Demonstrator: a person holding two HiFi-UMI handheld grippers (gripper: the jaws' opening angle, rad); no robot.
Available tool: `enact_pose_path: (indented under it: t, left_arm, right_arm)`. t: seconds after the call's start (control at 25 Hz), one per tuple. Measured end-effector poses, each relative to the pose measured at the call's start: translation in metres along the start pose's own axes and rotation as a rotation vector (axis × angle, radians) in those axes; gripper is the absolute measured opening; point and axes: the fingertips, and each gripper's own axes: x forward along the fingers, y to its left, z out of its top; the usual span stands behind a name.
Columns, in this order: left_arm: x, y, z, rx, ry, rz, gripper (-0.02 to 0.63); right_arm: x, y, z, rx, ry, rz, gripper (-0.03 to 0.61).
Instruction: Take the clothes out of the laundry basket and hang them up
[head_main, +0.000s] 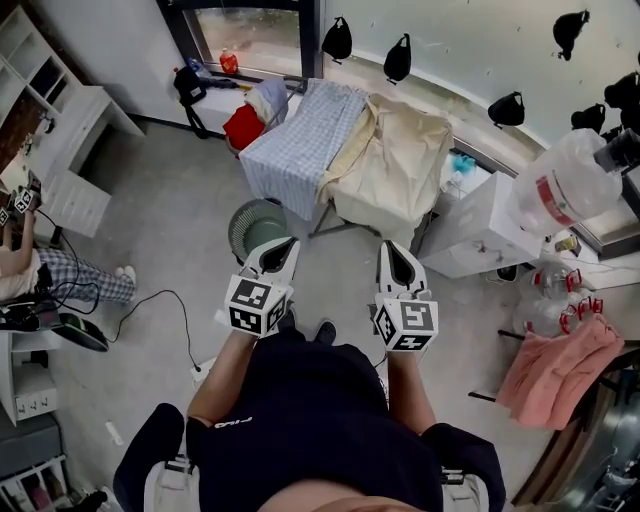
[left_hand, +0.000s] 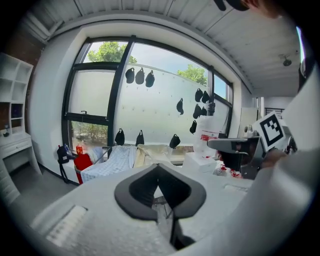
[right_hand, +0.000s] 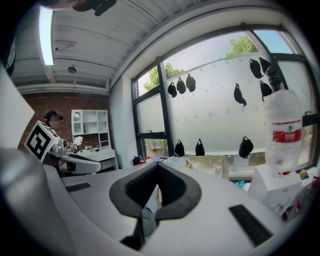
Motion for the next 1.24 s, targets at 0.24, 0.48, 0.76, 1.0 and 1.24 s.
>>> enact_pose_path:
  t: [0.24, 0.48, 0.76, 1.0, 1.24]
  left_arm:
    - [0.0, 0.01, 0.003, -0.031, -0.014, -0.004, 0.025]
    - [-0.001, 0.015, 0.008, -0.028, -0.025, -0.013, 0.025]
    - [-0.006, 0.028, 0.0, -0.04, -0.023, 0.012, 0.025]
    - [-0.012, 0.029, 0.006, -0.089, -0.046, -0.031, 0.025]
    - [-0.017, 0.035, 0.012, -0.063, -0.074, -0.019, 0.025]
  right_arm:
    - [0.005, 0.003, -0.008, -0.028, 0.046, -0.002, 0.0]
    - [0.008, 0.012, -0.016, -0.059, 0.08, 0.008, -0.002]
    - [0.008, 0.017, -0.019, -0.018, 0.086, 0.017, -0.002]
    - [0.006, 0.018, -0.027, -0.036, 0.111, -0.019, -0.002]
    - [0.009, 0.02, -0.031, -0.022, 0.113, -0.027, -0.002]
